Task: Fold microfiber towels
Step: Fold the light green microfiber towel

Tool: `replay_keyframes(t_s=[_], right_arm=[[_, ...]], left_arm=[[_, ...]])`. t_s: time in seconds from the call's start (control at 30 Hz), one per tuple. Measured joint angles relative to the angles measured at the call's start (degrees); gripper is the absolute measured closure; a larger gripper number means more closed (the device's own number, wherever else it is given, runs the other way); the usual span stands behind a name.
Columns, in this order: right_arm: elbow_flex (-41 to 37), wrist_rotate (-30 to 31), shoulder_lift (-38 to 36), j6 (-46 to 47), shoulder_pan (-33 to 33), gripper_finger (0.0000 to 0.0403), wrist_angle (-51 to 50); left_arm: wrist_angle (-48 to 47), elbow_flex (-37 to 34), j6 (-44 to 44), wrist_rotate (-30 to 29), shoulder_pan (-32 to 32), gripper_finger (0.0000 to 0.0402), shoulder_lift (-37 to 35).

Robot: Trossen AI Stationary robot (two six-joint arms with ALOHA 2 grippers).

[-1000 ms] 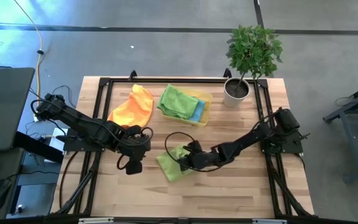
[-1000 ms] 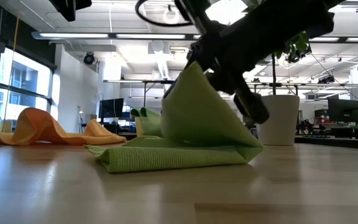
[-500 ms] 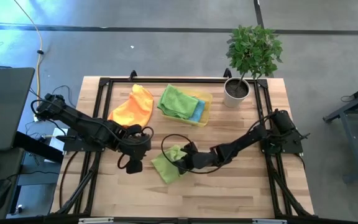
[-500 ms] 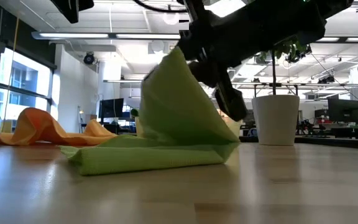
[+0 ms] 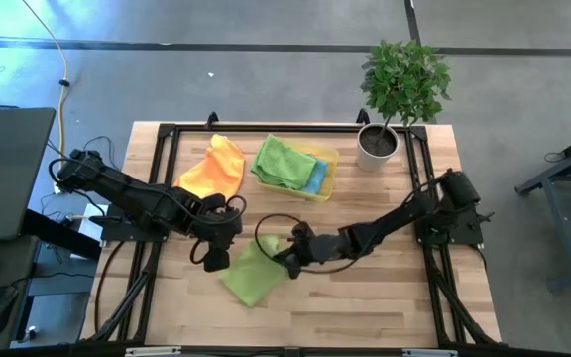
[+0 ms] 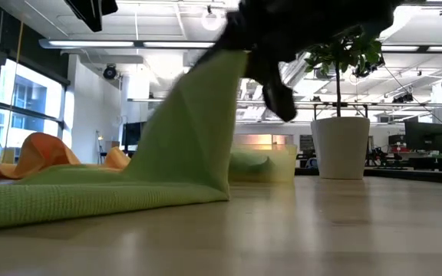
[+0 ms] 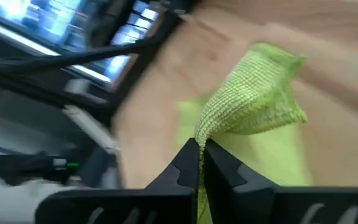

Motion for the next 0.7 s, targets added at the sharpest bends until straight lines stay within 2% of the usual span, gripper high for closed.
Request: replay_keyframes(t_s=[0.2, 0.33, 0.6, 0.7], right_arm=[[-0.02, -0.36, -8.81, -0.02, -3.19, 0.0402, -22.88], [-0.02, 2.11, -15.52, -0.62, -4.51, 0.0402, -34.59], [-0.02, 5.09, -26.80, 2.23, -5.42, 0.0402, -55.70], [-0.02, 5.05, -28.18, 4.52, -5.64, 0.0402, -58.16]], left_arm=[[0.07, 0.00, -0.02, 0.00, -0.43, 0.0296, -0.52], [-0.02, 0.00, -0.02, 0.02, -0.48, 0.0296, -0.46], [-0.31, 0.00, -0.02, -0.02, -0.46, 0.0296, -0.46], [-0.32, 0.00, -0.02, -0.02, -0.46, 0.0296, -0.46]])
